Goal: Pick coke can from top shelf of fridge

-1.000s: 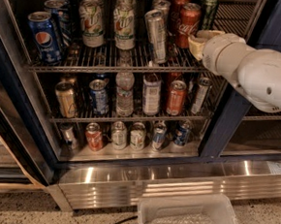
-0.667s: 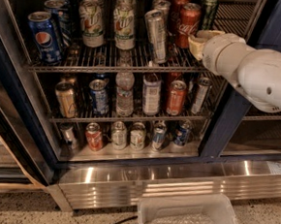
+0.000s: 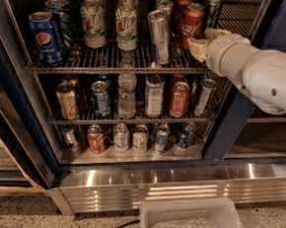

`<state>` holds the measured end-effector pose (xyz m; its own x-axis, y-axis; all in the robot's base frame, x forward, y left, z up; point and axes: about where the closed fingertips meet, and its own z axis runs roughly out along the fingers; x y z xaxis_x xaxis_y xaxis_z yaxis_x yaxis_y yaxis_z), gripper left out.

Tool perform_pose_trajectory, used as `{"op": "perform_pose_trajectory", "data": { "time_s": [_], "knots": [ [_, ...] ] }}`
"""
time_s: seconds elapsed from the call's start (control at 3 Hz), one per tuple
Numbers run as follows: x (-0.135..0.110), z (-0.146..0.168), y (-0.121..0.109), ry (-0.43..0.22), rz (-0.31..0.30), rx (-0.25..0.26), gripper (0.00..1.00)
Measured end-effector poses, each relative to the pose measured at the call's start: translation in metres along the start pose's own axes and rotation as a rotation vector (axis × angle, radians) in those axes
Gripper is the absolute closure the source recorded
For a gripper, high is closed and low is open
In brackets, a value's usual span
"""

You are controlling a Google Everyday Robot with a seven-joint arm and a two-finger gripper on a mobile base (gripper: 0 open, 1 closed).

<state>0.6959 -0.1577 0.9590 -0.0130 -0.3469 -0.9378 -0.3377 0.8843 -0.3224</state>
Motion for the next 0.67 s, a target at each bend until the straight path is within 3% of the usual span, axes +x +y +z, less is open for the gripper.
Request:
{"op": "perform_pose_trajectory", "data": {
  "time_s": [0.67],
  "knots": [
    [-0.0001,0.0000,0.0000,0.000,0.000,0.000,0.58]
  ]
}}
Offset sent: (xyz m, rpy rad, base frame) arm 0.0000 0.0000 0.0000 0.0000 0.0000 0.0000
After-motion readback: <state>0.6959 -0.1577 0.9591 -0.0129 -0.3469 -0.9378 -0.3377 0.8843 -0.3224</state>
